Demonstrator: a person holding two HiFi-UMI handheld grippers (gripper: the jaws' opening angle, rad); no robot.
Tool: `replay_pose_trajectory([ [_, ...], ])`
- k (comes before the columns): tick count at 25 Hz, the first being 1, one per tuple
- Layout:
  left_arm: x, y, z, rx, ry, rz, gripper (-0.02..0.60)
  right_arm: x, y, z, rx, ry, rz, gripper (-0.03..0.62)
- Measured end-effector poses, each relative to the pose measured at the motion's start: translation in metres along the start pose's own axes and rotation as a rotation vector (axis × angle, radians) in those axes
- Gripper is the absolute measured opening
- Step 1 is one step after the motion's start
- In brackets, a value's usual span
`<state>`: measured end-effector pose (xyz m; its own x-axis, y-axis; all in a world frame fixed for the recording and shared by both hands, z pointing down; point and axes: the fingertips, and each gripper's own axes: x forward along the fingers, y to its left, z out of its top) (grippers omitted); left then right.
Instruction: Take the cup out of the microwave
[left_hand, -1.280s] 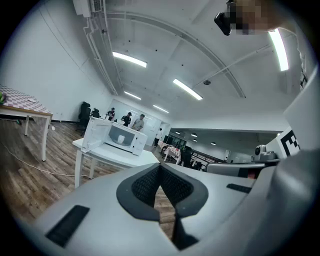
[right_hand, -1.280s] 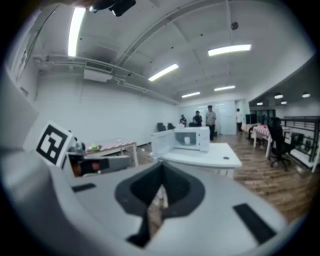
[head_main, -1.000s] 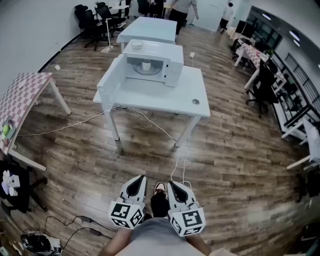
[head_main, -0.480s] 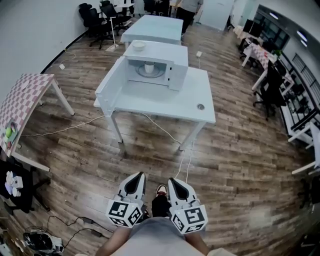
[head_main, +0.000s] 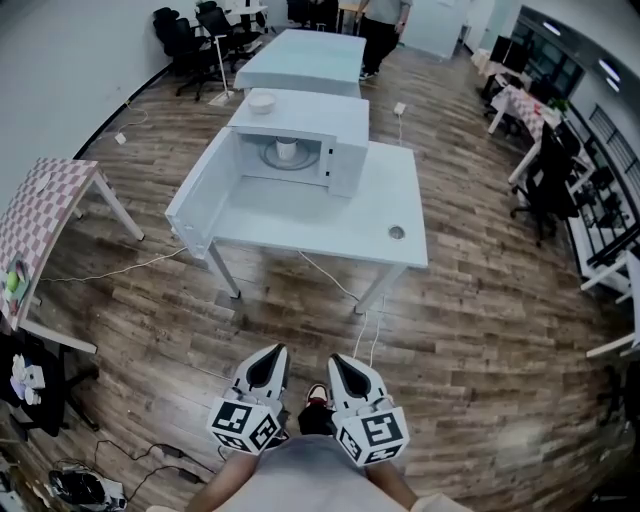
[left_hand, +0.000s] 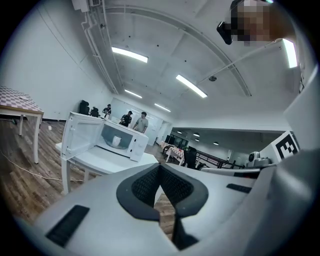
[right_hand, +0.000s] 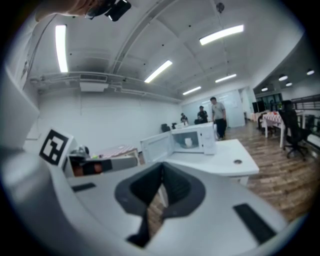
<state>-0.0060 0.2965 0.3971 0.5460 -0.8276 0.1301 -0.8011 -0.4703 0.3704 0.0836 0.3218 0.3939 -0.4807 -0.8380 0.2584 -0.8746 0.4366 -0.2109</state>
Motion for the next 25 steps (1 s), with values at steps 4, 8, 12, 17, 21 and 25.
replay_pose_trajectory([
  [4, 0.032, -0.002, 0.003, 0.013, 0.005, 0.004, 0.015, 0.015, -0.026, 0.005, 0.006, 0.011, 0.015, 0.023],
  [8, 0.055, -0.01, 0.014, 0.018, -0.014, 0.005, 0.015, 0.025, -0.048, 0.012, 0.018, 0.007, 0.037, 0.023],
  [12, 0.07, -0.014, 0.02, 0.026, -0.023, 0.015, 0.015, 0.032, -0.069, 0.015, 0.016, 0.0, 0.053, 0.022],
  [17, 0.084, -0.017, 0.023, 0.022, -0.017, 0.017, 0.015, 0.033, -0.09, 0.017, 0.041, -0.004, 0.039, 0.023],
  [21, 0.094, -0.021, 0.023, 0.029, -0.01, 0.008, 0.015, 0.035, -0.097, 0.013, 0.061, 0.005, 0.033, 0.023],
  [25, 0.107, -0.013, 0.021, 0.026, 0.001, 0.002, 0.015, 0.045, -0.102, 0.01, 0.069, 0.016, 0.034, 0.023],
])
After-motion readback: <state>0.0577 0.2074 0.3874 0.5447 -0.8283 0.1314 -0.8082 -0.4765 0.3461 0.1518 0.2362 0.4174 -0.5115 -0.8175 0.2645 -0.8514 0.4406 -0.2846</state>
